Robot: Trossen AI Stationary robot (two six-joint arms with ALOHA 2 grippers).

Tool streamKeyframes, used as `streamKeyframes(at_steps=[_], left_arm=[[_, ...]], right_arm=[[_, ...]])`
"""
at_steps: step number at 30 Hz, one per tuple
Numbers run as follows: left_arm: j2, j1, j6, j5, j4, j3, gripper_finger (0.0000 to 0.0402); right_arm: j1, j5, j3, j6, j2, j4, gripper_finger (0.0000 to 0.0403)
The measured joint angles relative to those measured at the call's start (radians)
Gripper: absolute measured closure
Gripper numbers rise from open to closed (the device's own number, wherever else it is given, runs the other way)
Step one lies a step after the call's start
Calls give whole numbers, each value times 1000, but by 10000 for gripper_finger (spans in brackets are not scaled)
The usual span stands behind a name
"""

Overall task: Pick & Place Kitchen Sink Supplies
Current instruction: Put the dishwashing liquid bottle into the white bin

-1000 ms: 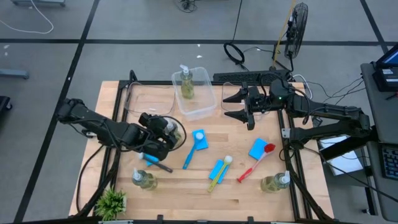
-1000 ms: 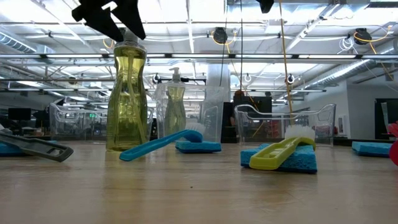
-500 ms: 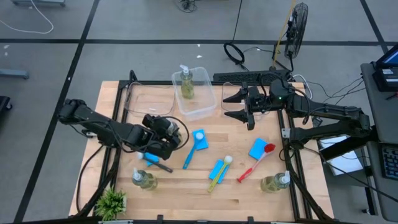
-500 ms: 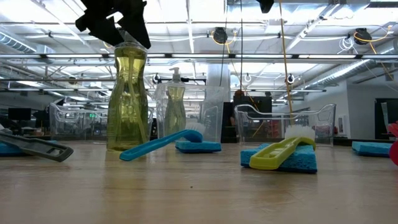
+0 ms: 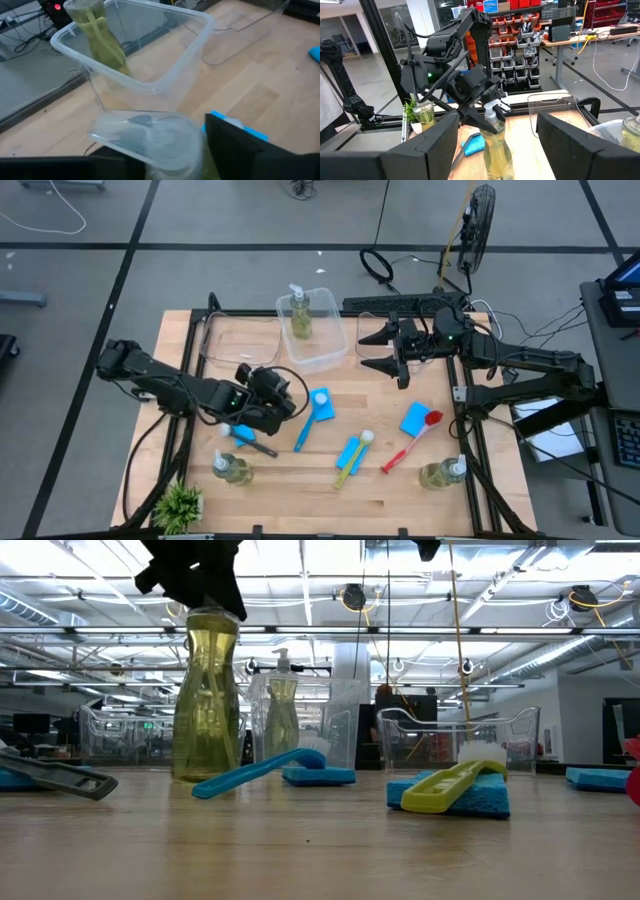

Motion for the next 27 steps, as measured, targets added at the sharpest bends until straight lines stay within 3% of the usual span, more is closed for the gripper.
streamKeyframes(at_steps=[4, 12, 18, 22, 27], left_arm=[[0, 0, -6, 4, 7, 2, 294], [-6, 0, 19, 4, 50, 1, 294], [-55, 7, 171, 27, 165, 25, 294], [-94, 19, 295, 32, 287, 56, 294], [-101, 48, 490, 104, 477, 97, 294]], right_arm=[[0, 0, 0, 1, 0, 0, 149], [0, 0, 0, 1, 0, 0, 149], [2, -14, 0, 2, 0, -4, 149], [14, -106, 0, -7, 9, 0, 149], [58, -134, 0, -19, 52, 0, 148]])
